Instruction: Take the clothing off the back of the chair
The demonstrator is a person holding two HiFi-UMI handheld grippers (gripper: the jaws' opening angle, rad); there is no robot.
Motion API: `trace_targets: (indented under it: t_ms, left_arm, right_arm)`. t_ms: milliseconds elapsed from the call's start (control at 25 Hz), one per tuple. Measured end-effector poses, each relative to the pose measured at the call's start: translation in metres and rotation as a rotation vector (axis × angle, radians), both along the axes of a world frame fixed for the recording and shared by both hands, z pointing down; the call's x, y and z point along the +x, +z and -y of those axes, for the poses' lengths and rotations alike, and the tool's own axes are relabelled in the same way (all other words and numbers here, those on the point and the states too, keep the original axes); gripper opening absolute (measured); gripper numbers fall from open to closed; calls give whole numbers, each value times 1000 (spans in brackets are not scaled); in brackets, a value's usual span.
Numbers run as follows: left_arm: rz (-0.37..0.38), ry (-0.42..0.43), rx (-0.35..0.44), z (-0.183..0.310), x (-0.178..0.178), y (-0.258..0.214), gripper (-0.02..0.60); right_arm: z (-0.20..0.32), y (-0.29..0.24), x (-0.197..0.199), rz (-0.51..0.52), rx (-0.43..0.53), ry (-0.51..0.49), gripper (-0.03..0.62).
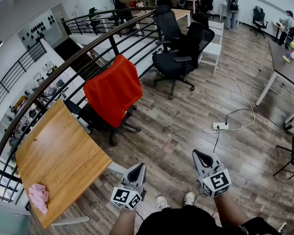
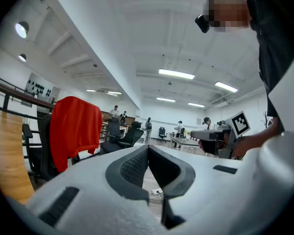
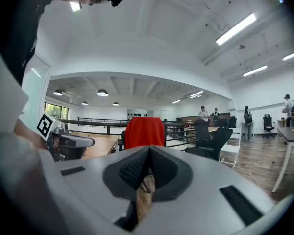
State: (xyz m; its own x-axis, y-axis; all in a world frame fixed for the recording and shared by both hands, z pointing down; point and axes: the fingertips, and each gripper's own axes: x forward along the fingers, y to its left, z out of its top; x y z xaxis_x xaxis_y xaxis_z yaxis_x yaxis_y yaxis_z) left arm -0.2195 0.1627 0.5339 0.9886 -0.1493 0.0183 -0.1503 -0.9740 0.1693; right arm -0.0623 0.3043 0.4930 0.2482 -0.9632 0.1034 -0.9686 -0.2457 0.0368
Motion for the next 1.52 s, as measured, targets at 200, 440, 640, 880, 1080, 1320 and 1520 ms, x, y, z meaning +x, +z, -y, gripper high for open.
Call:
trace_targets:
  t_ms: [200,440,640,880,1080,1320,1520]
  left_arm:
    - [-7,-20,15,-8,5,-10,15]
    - [-16,-18,22,-11,3,-17,15]
    - [-25,-39,22,1,-5,-19,15]
    - [-30,-33,46,25,-24,-25,15]
    - [-10,-23,76,49,-42,-22,15]
    - [-3,-18,98,63,-44,-30,15]
    - [11,-19,97,66,-33,-25,15]
  right_arm:
    - [-9,-9,-2,8,26,-21,5]
    - [-10,-13,-7,1,30,-29,5]
    - [7,-3,-22,92,7,-96,6]
    - [31,-7,-42,82,24,-95,6]
    - [54,-8,-54,88,58,-71,6]
    - [68,-15,-55,84,76,-62,6]
    - [75,-15,-43,96,80,-80,7]
